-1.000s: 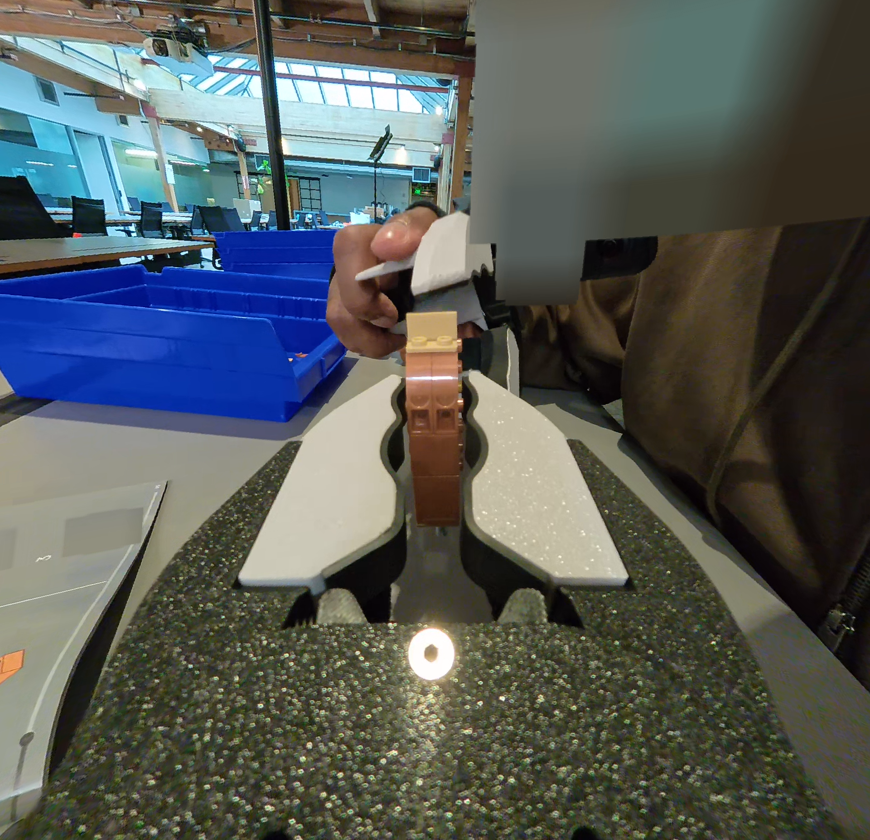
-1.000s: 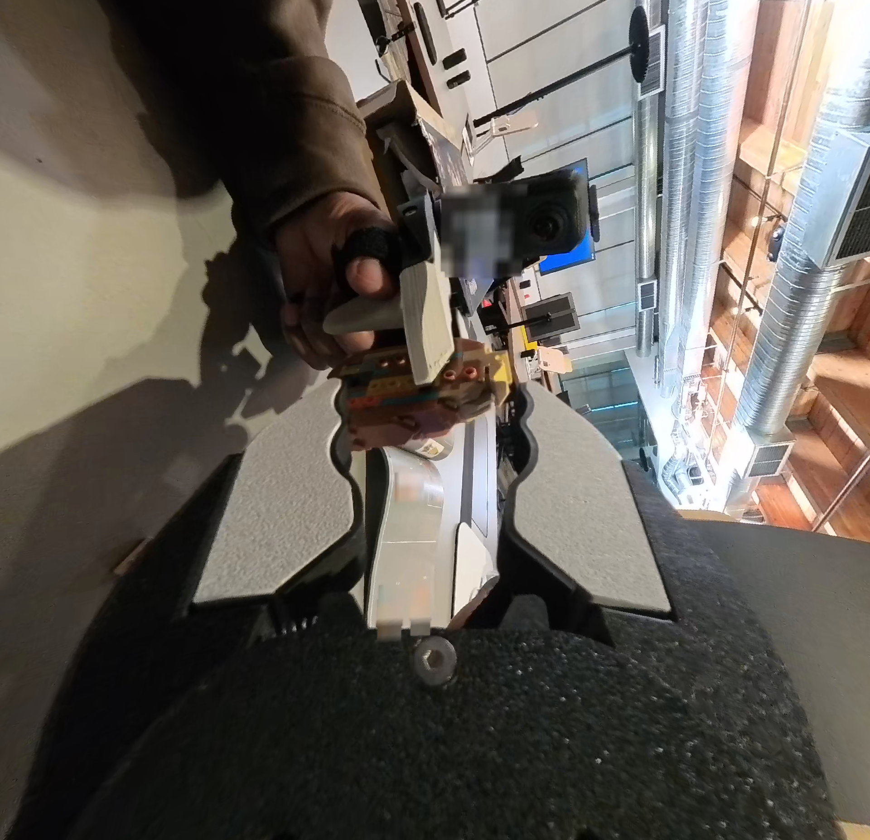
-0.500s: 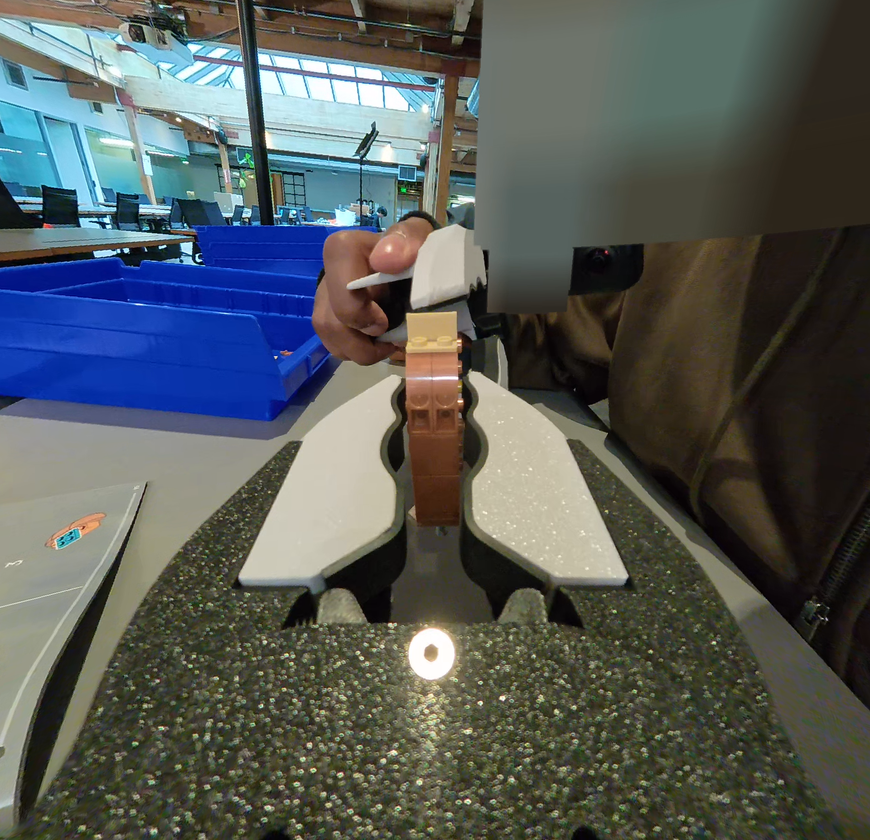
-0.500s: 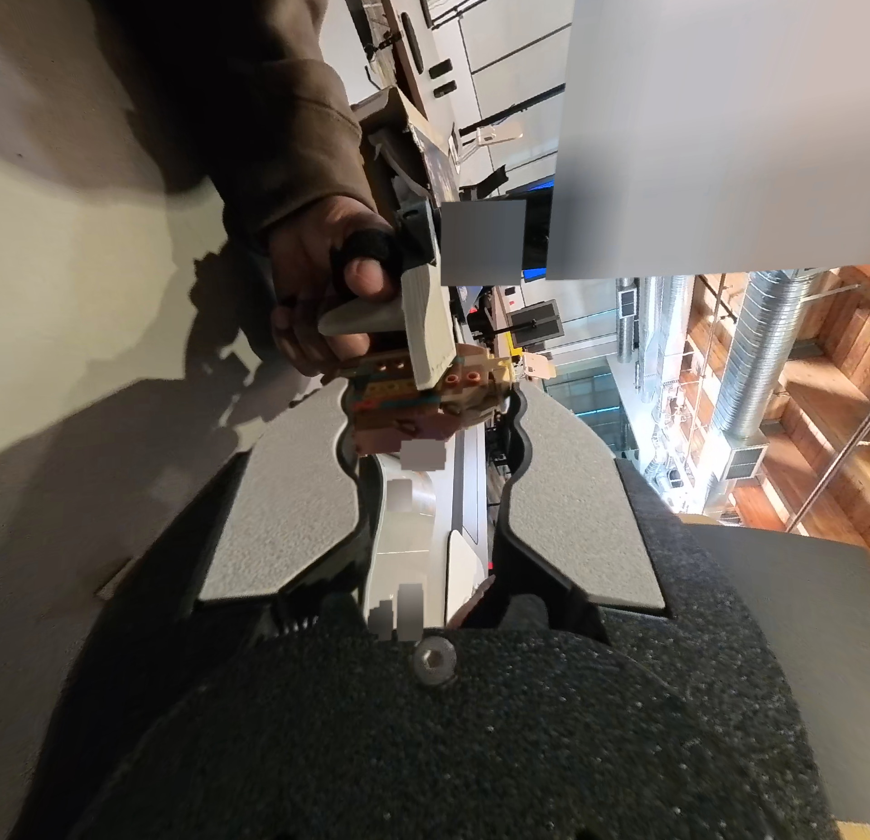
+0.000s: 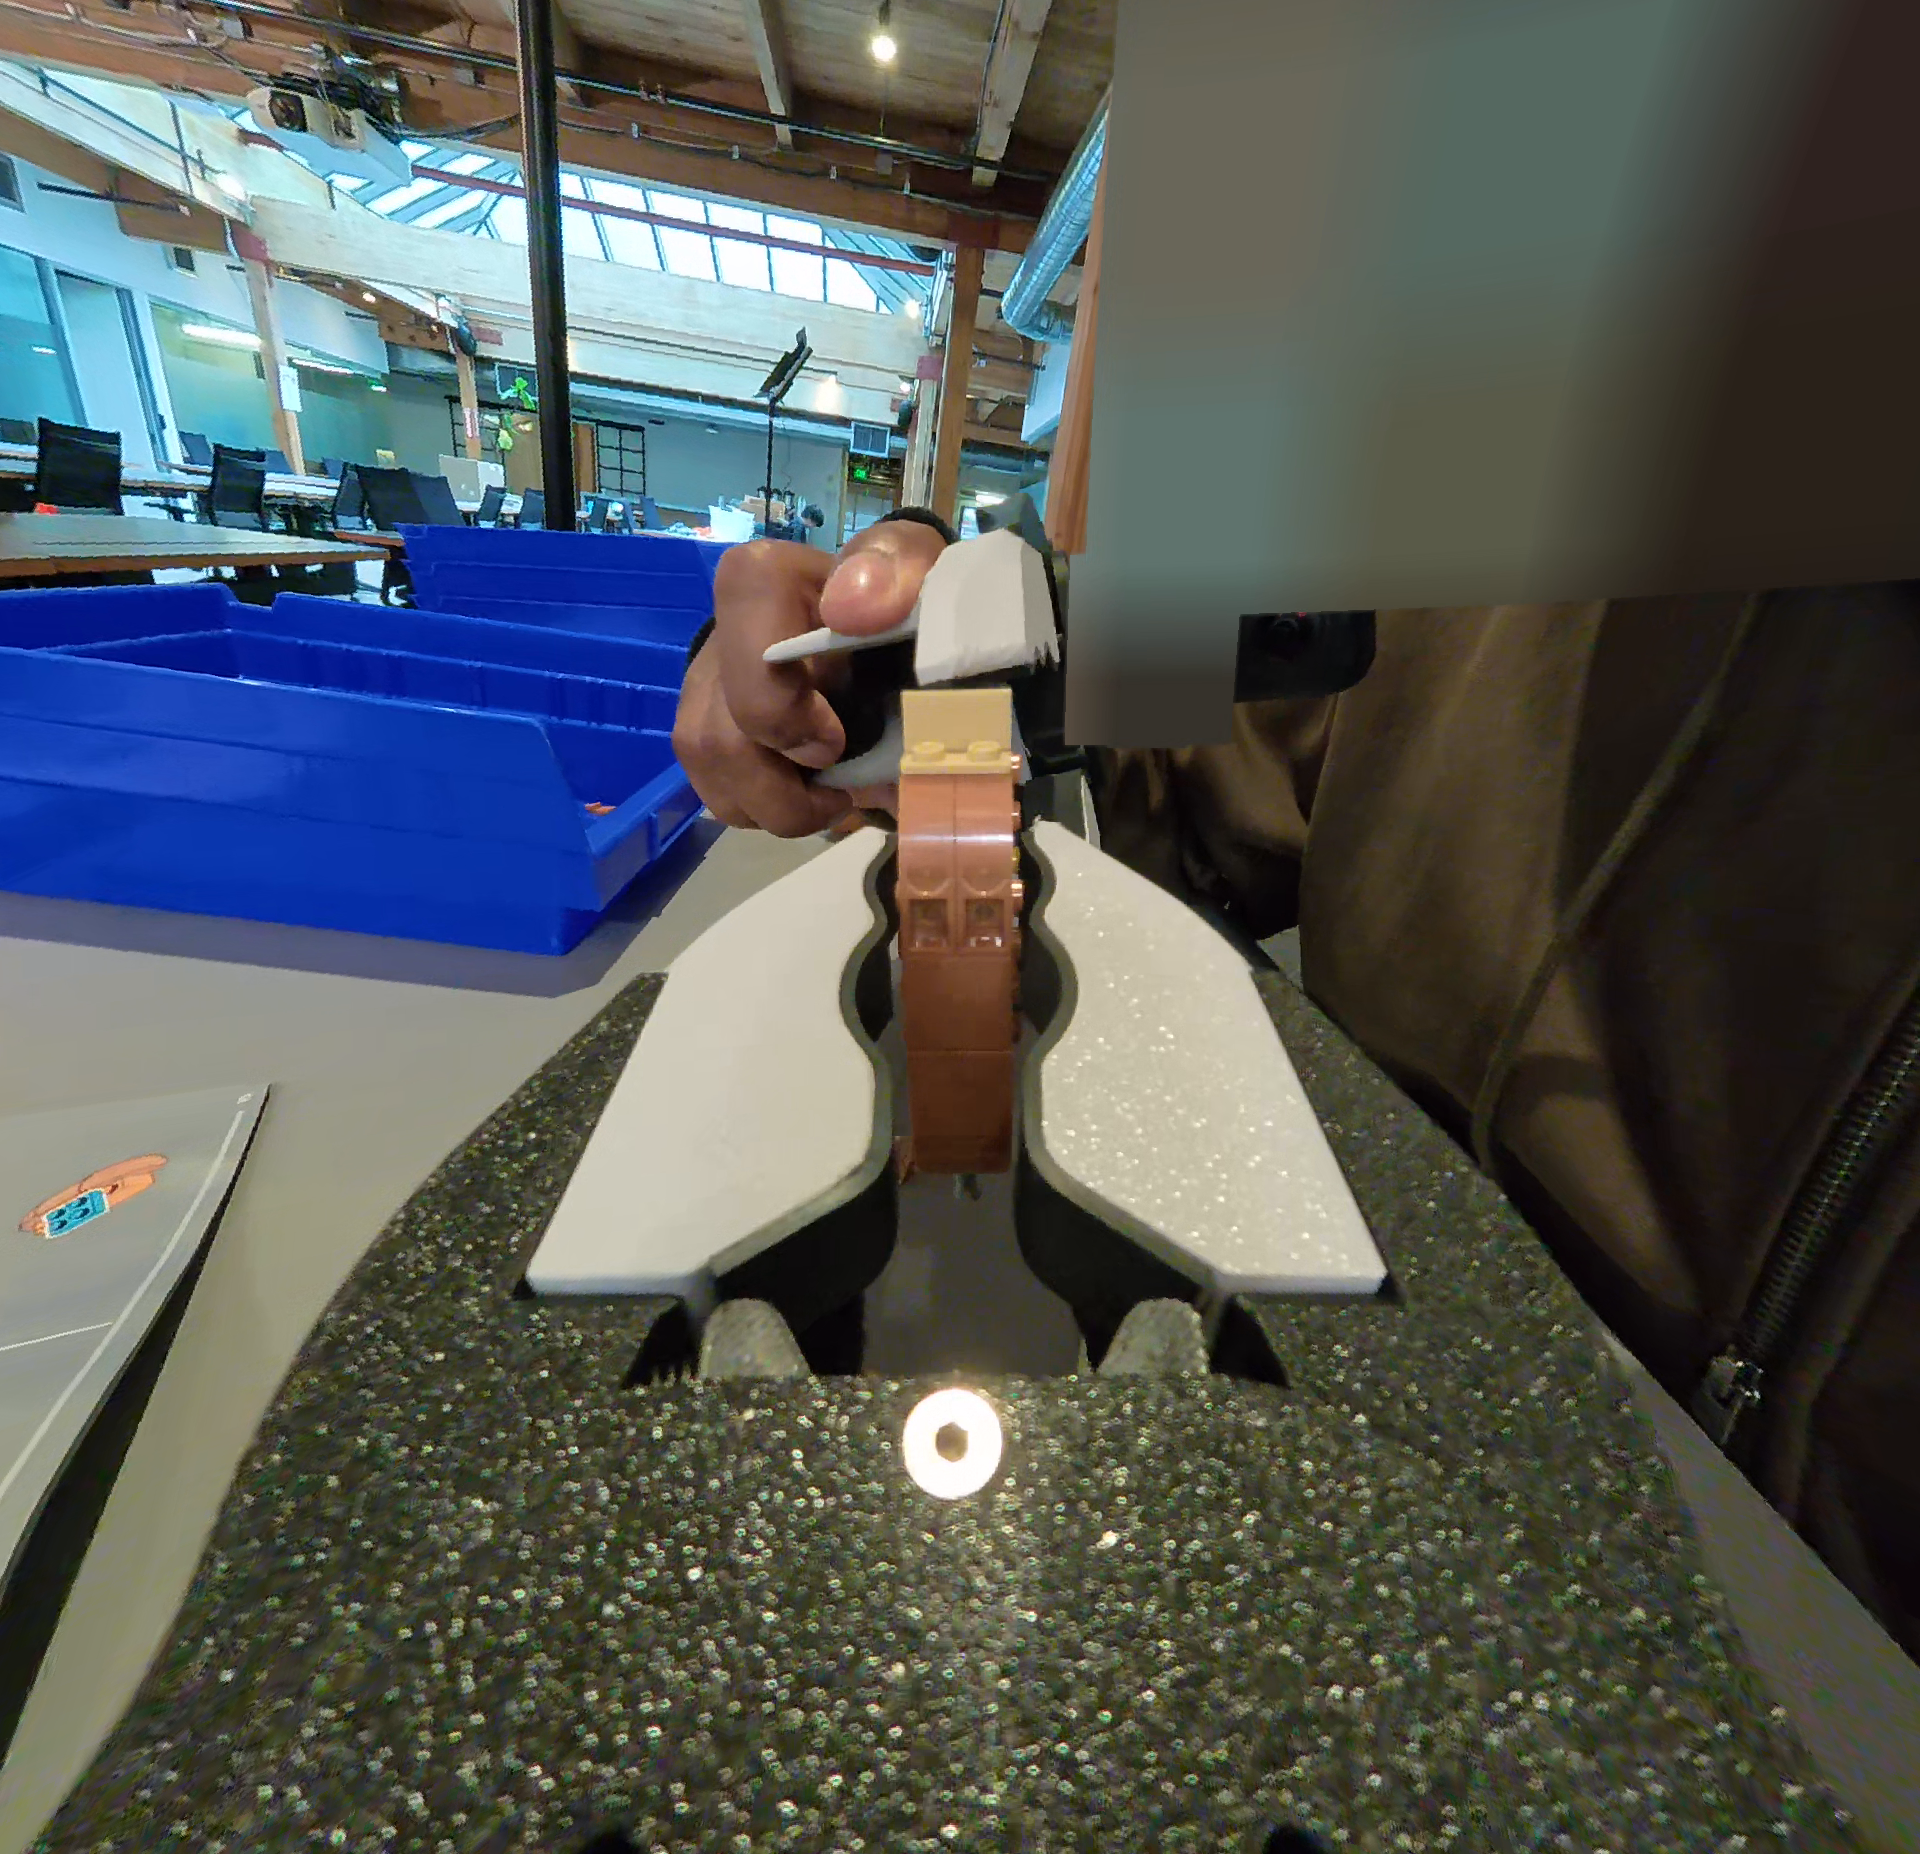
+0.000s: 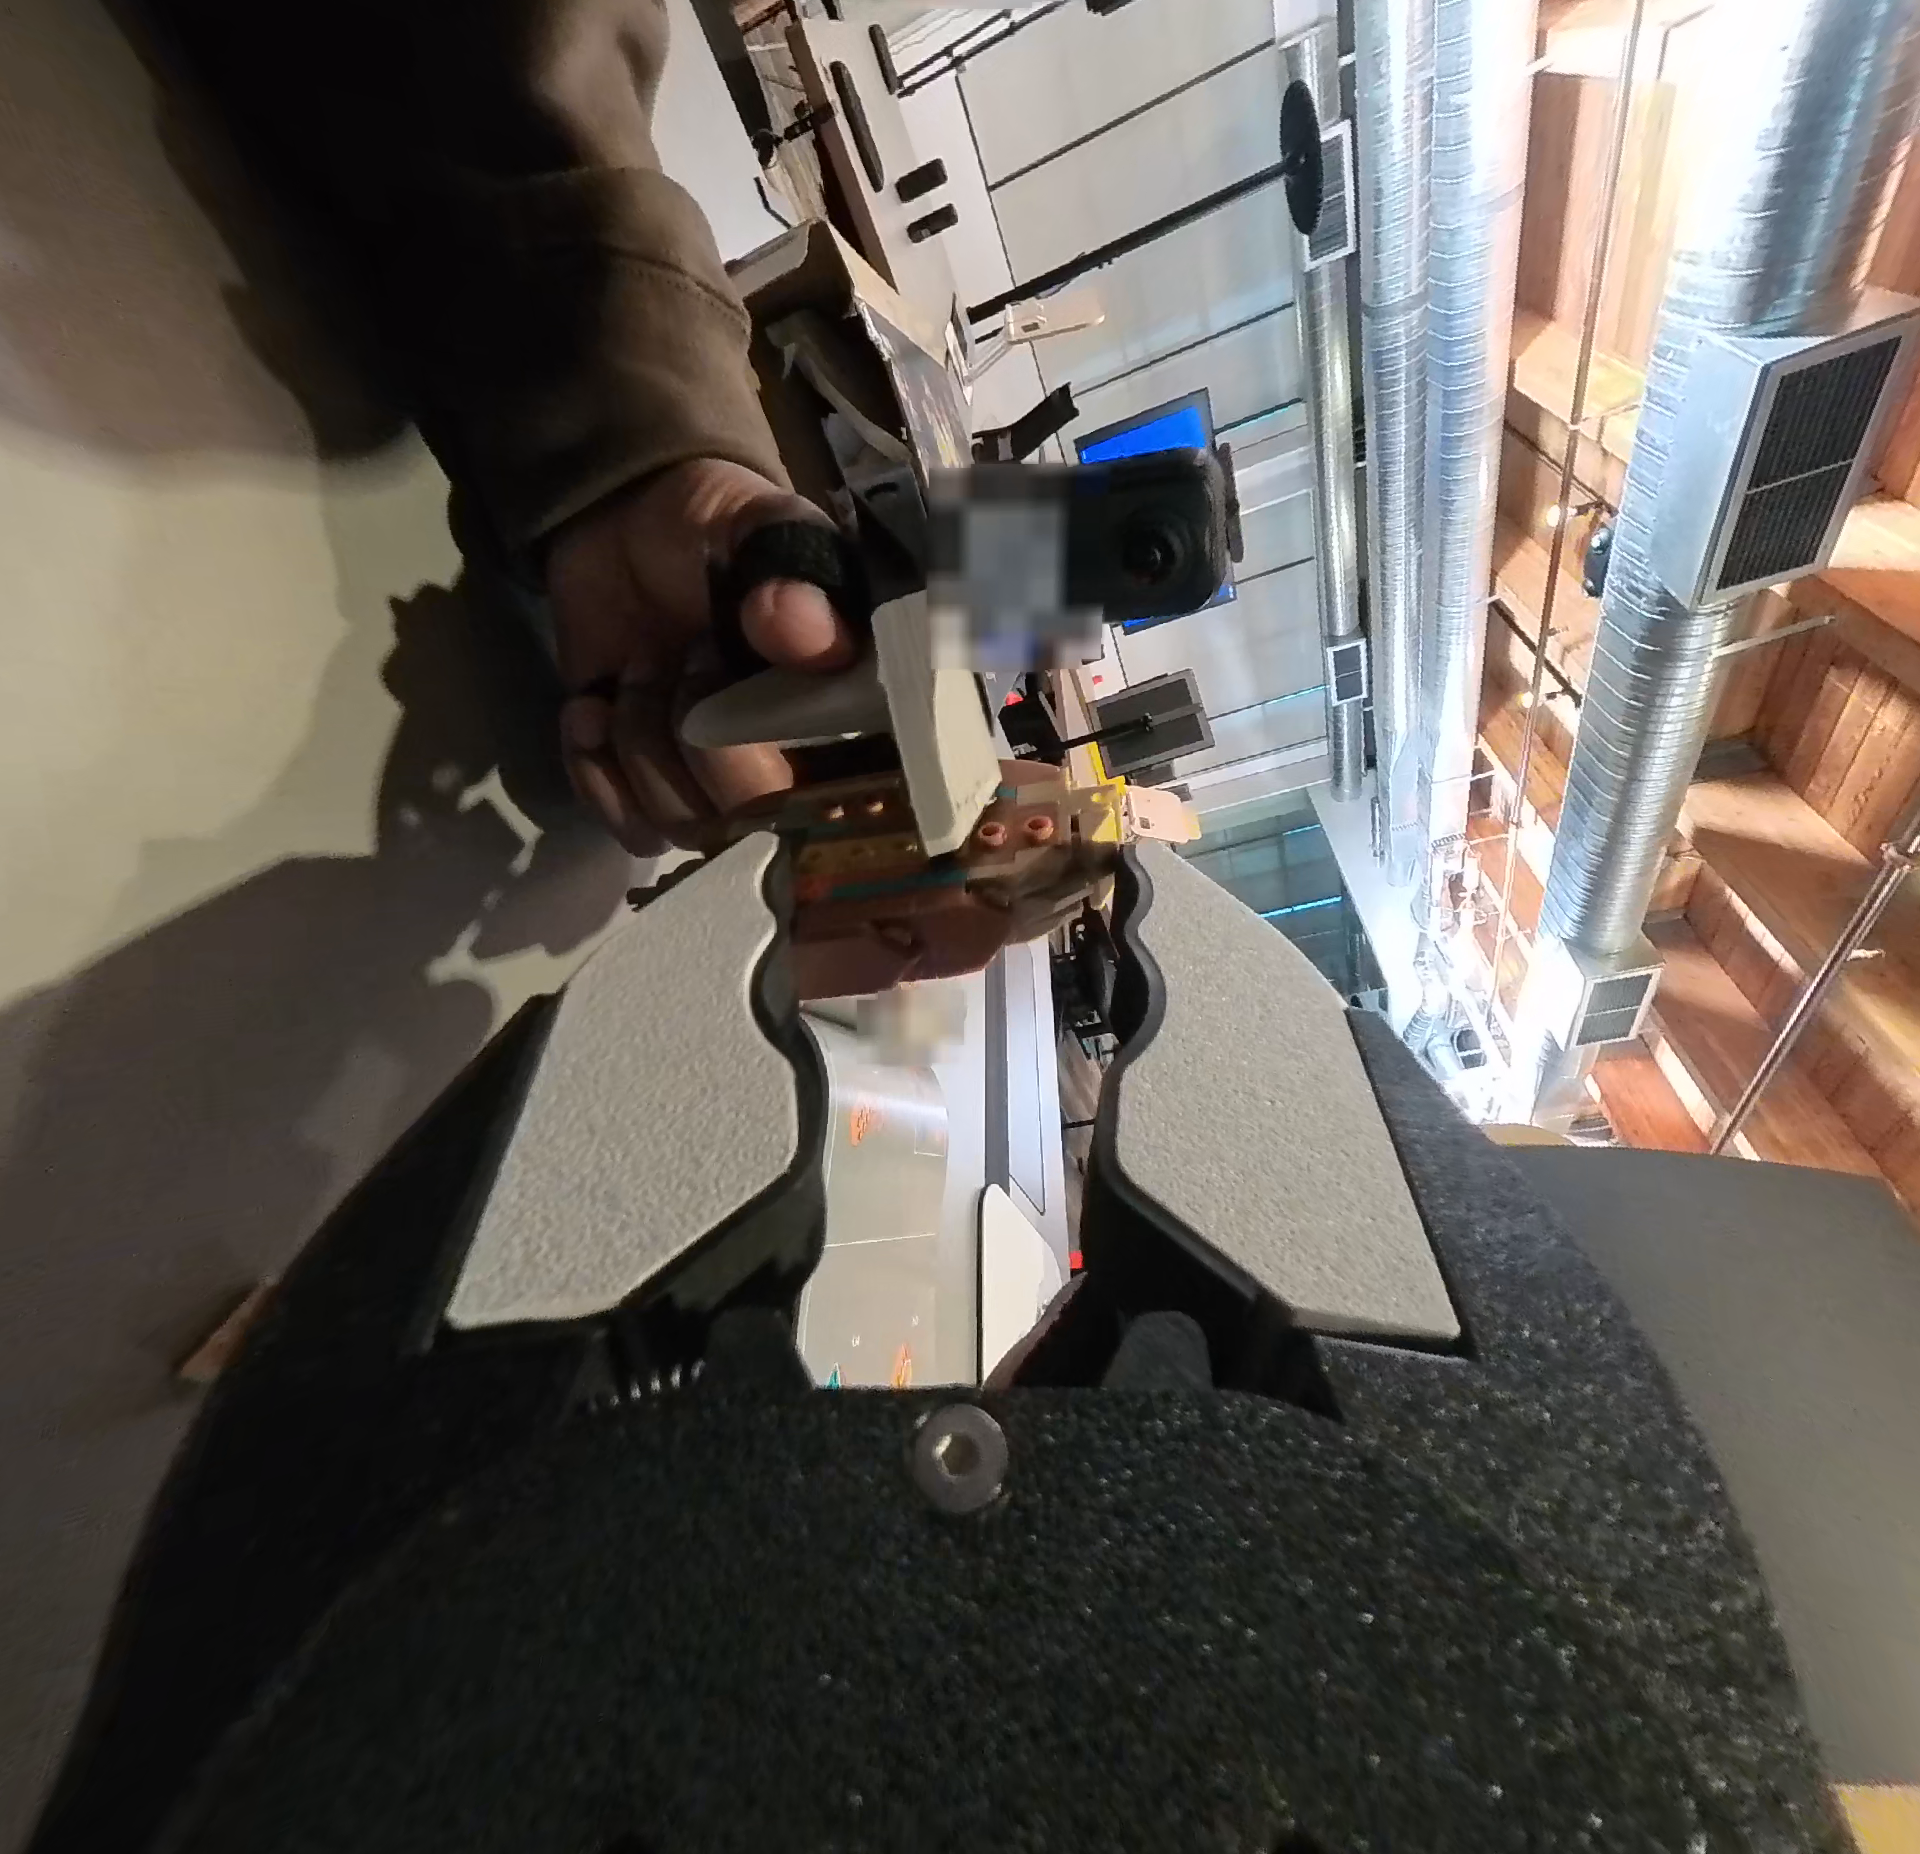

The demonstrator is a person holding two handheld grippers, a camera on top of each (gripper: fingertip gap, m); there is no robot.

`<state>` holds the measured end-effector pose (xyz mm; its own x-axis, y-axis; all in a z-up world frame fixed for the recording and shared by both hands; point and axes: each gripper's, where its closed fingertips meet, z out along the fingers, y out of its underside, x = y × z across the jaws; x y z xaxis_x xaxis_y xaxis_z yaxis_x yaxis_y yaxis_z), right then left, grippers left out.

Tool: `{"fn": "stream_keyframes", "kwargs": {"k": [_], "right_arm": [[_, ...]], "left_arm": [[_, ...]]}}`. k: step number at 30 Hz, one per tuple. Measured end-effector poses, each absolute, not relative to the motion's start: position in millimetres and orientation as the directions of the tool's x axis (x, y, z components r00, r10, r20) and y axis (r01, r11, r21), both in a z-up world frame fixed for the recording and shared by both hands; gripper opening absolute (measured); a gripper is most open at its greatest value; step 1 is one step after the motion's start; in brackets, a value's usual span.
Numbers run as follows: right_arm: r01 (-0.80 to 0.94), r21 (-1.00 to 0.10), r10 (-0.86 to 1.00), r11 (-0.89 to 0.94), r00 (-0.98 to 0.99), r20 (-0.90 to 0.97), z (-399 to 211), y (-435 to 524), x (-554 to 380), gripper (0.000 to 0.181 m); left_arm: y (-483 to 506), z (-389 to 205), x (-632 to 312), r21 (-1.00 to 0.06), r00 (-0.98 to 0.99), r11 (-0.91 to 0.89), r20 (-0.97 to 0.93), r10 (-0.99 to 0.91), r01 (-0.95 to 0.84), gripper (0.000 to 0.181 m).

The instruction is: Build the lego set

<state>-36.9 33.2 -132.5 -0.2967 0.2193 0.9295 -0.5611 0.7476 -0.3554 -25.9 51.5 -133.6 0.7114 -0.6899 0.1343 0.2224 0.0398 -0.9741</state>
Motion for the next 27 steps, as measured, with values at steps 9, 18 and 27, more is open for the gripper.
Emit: {"fn": "stream_keyframes", "kwargs": {"k": [9,18,27], "right_arm": [[-0.575,-0.381,0.276,0.724,-0.265,0.924,-122,33,-36,0.038],[-0.563,-0.367,0.272,0.741,-0.248,0.93,-120,33,-37,0.039],[-0.531,-0.374,0.289,0.76,-0.24,0.927,-119,32,-40,0.041]], "left_arm": [[52,-132,-26,-0.967,0.706,0.038,0.157,-0.69,0.252,0.021],[52,-129,-27,-0.957,0.701,0.043,0.178,-0.691,0.285,0.021],[51,-126,-29,-0.953,0.707,0.066,0.172,-0.686,0.296,0.021]]}}
